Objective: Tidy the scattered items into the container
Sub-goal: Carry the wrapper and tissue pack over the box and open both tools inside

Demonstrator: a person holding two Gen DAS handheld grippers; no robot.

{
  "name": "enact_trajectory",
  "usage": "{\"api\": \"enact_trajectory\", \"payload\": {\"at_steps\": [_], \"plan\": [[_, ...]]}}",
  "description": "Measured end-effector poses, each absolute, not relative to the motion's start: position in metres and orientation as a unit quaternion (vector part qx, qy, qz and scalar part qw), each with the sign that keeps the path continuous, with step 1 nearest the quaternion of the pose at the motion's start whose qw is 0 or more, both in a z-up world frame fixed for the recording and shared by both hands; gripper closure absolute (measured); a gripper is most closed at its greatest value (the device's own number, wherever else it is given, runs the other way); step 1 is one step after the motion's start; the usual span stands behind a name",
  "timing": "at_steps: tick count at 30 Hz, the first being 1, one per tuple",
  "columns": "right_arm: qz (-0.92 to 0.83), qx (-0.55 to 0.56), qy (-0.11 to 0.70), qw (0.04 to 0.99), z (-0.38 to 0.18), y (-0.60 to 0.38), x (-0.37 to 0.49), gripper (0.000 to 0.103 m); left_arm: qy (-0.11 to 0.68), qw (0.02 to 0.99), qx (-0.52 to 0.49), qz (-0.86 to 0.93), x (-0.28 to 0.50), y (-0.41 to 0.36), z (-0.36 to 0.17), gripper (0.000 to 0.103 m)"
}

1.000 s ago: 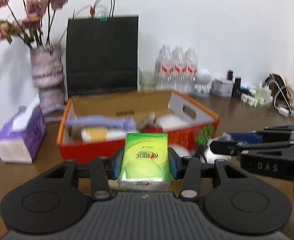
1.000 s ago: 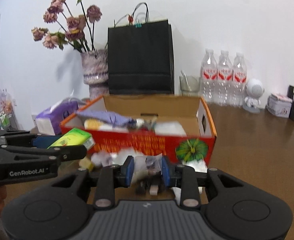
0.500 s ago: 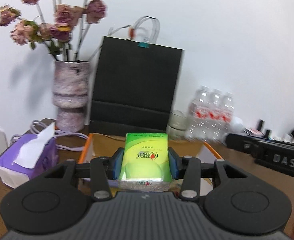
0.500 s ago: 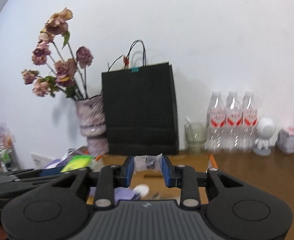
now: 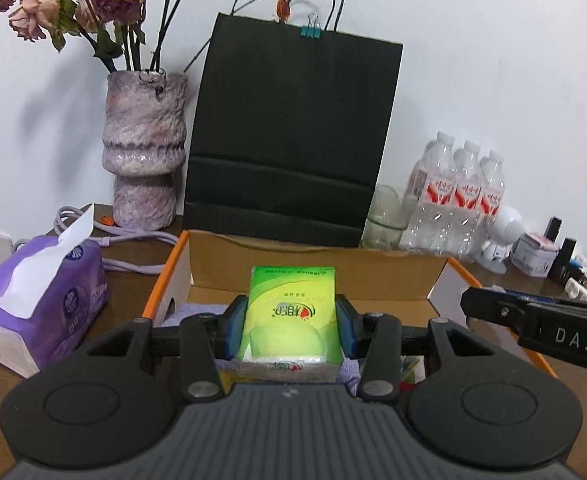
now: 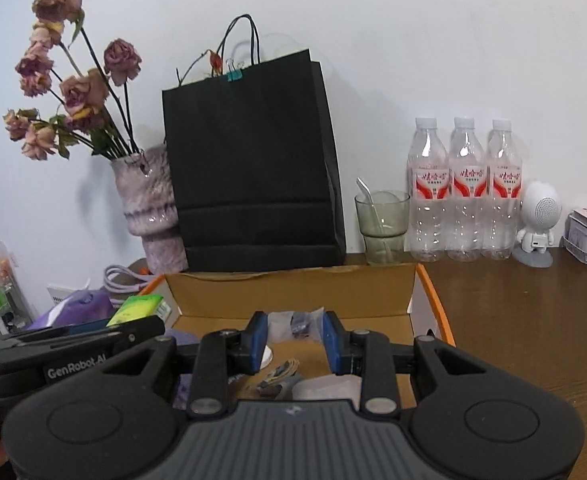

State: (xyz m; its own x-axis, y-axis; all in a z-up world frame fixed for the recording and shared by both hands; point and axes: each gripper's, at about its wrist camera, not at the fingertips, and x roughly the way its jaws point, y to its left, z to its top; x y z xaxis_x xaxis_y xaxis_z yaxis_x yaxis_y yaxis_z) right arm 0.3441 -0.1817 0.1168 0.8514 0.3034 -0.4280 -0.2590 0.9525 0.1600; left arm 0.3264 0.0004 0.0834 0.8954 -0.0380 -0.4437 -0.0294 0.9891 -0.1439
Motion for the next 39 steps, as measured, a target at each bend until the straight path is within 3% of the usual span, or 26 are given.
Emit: {"api": "enact_trajectory", "payload": {"at_steps": [8,9,10,11,12,13,14,39], "plan": [[0.145,0.044,0.230,0.961,0.115,-0.180,0.344,0.074,0.226,0.972,-0.066,-0.002,0.326,-0.002,0.082,0.056],[0.145,0.044,0.234,0.960,0.114,-0.181,0.346,0.071,0.228,0.972,-0.063,-0.007,0.326,-0.003,0.082,0.052],[0.146,0.045,0.239,0.959,0.113,-0.182,0.348,0.068,0.228,0.972,-0.059,-0.015,0.326,-0.005,0.081,0.033],[0.148,0.044,0.247,0.957,0.112,-0.182,0.350,0.049,0.225,0.973,-0.055,-0.009,0.325,-0.007,0.082,0.026],[0.149,0.040,0.254,0.955,0.111,-0.182,0.351,0.016,0.222,0.974,-0.049,0.015,0.324,-0.009,0.082,0.017],[0.141,0.036,0.259,0.955,0.111,-0.182,0.352,0.002,0.222,0.974,-0.040,0.037,0.324,-0.010,0.083,0.000],[0.128,0.030,0.260,0.957,0.112,-0.182,0.353,0.000,0.219,0.974,-0.034,0.051,0.324,-0.010,0.085,0.000],[0.125,0.035,0.257,0.958,0.117,-0.188,0.350,0.000,0.217,0.975,-0.031,0.044,0.318,-0.010,0.088,0.000]]}}
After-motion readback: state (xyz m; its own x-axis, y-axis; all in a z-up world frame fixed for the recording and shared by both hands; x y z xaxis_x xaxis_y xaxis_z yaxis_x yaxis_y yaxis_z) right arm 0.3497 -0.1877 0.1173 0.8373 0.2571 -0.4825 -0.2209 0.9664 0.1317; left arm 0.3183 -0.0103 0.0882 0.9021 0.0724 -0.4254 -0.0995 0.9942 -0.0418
